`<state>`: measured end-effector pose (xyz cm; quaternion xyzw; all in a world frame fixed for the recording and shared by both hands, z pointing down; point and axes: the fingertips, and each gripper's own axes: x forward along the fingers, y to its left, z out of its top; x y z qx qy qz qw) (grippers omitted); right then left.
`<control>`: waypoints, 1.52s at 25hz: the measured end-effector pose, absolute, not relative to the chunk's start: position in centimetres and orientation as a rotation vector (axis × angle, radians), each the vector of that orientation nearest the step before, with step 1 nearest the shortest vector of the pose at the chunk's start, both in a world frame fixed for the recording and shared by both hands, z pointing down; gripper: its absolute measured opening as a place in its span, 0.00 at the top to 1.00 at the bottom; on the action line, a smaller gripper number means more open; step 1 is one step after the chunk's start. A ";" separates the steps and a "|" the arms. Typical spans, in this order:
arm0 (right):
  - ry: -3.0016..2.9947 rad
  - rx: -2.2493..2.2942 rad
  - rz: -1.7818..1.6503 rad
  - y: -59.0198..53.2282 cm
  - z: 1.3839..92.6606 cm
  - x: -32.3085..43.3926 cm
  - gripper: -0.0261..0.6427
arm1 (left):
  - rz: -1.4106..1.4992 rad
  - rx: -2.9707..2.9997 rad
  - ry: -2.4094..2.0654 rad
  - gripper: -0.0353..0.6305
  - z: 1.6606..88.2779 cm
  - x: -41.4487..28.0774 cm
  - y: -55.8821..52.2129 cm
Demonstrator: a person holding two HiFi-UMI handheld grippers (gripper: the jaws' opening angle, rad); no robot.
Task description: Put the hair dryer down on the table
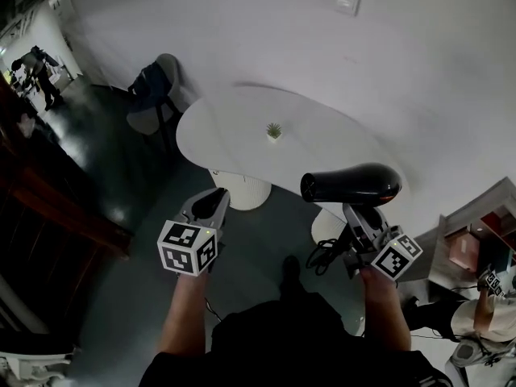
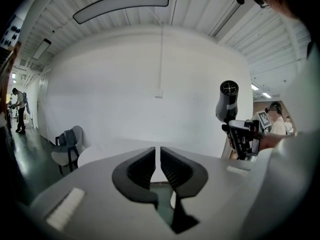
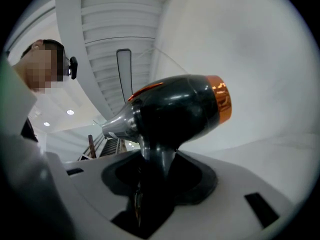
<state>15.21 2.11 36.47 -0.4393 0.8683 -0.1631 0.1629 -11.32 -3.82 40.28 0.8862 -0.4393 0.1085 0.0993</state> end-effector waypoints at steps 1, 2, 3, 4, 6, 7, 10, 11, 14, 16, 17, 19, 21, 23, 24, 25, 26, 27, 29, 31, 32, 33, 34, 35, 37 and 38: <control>2.478 -1.244 -0.470 0.5 36.6 15.6 0.70 | 0.328 2.614 -1.305 0.89 40.4 -11.0 -5.2; 2.480 -1.236 -0.476 -1.0 36.7 15.9 0.70 | 0.334 2.606 -1.310 0.89 40.5 -10.6 -6.5; 2.486 -1.228 -0.480 -2.6 36.8 16.2 0.70 | 0.341 2.599 -1.315 0.89 40.7 -10.2 -7.9; 2.493 -1.220 -0.486 -4.1 36.9 16.6 0.70 | 0.351 2.592 -1.320 0.89 40.8 -9.8 -9.2; 2.508 -1.207 -0.499 -7.2 37.3 17.3 0.70 | 0.369 2.576 -1.333 0.89 41.1 -9.1 -11.9; 2.515 -1.200 -0.506 -8.8 37.4 17.7 0.70 | 0.372 2.569 -1.338 0.89 41.1 -8.7 -13.2; 2.535 -1.175 -0.521 -12.7 37.6 18.6 0.70 | 0.369 2.561 -1.341 0.89 41.1 -7.3 -16.5; 2.543 -1.167 -0.520 -13.8 37.6 18.8 0.70 | 0.360 2.565 -1.340 0.89 41.1 -6.9 -17.4; 2.559 -1.163 -0.516 -16.4 37.6 19.3 0.70 | 0.322 2.572 -1.334 0.89 41.1 -6.1 -19.1; 2.557 -1.163 -0.525 -17.4 37.5 19.1 0.70 | 0.325 2.570 -1.318 0.89 41.6 -6.2 -19.9; 2.557 -1.161 -0.526 -17.9 37.3 18.9 0.70 | 0.328 2.568 -1.313 0.89 41.8 -6.5 -20.4; 2.560 -1.172 -0.520 -19.1 37.1 18.4 0.70 | 0.317 2.559 -1.314 0.89 41.9 -7.3 -21.7; 2.547 -1.200 -0.528 -20.4 37.1 17.9 0.70 | 0.297 2.557 -1.311 0.89 41.9 -8.2 -22.9; 2.531 -1.220 -0.550 -21.6 37.3 16.9 0.70 | 0.293 2.572 -1.295 0.89 41.9 -9.1 -24.0; 2.529 -1.231 -0.559 -22.2 37.4 16.3 0.70 | 0.291 2.577 -1.285 0.89 42.0 -9.5 -24.5; 2.531 -1.241 -0.564 -22.8 37.4 15.6 0.70 | 0.286 2.580 -1.273 0.89 42.1 -9.9 -25.0; 2.532 -1.249 -0.564 -23.3 37.4 15.0 0.70 | 0.281 2.583 -1.262 0.89 42.3 -10.3 -25.6; 2.534 -1.256 -0.563 -23.8 37.4 14.5 0.70 | 0.278 2.583 -1.253 0.89 42.4 -10.7 -26.2; 2.539 -1.273 -0.568 -24.8 37.6 13.7 0.70 | 0.272 2.582 -1.236 0.89 42.7 -11.0 -27.3; 2.554 -1.299 -0.580 -25.6 38.1 13.6 0.70 | 0.260 2.583 -1.212 0.89 43.1 -10.8 -27.9; 2.561 -1.313 -0.586 -26.2 38.5 13.6 0.70 | 0.257 2.584 -1.200 0.89 43.4 -10.7 -28.2; 2.567 -1.325 -0.591 -26.9 38.8 13.7 0.70 | 0.259 2.582 -1.192 0.89 43.7 -10.6 -28.6; 2.571 -1.334 -0.594 -27.8 39.1 13.8 0.70 | 0.263 2.575 -1.188 0.89 44.2 -10.6 -29.3; 2.575 -1.342 -0.596 -28.8 39.5 13.9 0.70 | 0.266 2.565 -1.186 0.89 44.6 -10.6 -30.0; 2.595 -1.363 -0.598 -30.7 40.3 14.4 0.70 | 0.262 2.546 -1.184 0.89 45.4 -10.2 -31.4; 2.611 -1.376 -0.601 -31.7 40.7 14.6 0.70 | 0.258 2.539 -1.183 0.89 45.6 -9.8 -32.0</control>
